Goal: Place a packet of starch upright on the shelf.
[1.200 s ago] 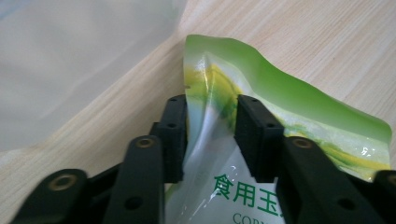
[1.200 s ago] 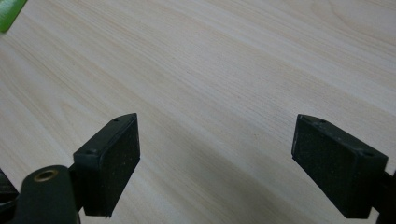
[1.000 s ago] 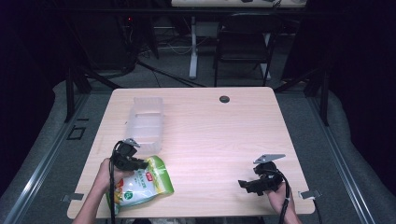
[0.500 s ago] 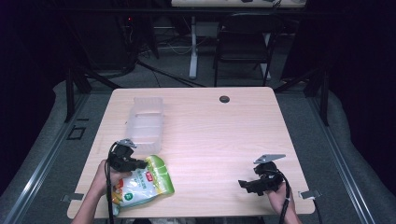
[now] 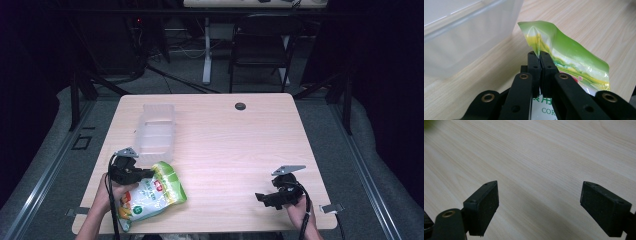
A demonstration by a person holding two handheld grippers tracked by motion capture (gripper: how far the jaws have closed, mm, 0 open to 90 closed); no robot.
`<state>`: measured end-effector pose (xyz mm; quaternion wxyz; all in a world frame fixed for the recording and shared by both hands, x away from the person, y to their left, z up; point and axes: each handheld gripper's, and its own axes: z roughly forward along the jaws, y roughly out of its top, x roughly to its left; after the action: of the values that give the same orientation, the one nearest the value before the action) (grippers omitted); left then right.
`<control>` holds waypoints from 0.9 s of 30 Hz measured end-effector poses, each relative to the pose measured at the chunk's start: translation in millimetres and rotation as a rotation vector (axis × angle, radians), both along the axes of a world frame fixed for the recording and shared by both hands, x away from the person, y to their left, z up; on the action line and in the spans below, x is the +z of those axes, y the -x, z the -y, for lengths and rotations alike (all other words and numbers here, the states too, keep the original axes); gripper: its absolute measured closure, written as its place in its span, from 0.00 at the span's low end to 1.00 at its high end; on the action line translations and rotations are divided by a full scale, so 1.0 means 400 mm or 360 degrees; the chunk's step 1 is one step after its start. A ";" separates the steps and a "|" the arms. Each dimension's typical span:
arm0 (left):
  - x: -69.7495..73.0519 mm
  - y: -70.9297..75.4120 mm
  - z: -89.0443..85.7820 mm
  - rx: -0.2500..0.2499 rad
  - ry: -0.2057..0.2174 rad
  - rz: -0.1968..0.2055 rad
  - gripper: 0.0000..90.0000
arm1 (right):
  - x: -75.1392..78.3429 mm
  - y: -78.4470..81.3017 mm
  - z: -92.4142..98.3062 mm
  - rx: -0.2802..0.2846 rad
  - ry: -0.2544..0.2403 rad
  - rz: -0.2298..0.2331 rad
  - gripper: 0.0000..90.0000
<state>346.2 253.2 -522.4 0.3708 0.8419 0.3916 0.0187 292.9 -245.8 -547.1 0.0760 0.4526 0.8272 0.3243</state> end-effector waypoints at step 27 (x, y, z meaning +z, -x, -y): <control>0.041 0.045 -0.048 0.0208 0.0180 0.0222 0.99 | 0.001 0.002 0.001 0.0000 0.0007 0.0003 0.16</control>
<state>328.2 272.2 -505.9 0.4420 0.7890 0.4193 0.0793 292.2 -246.2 -546.8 0.0777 0.4521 0.8279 0.3228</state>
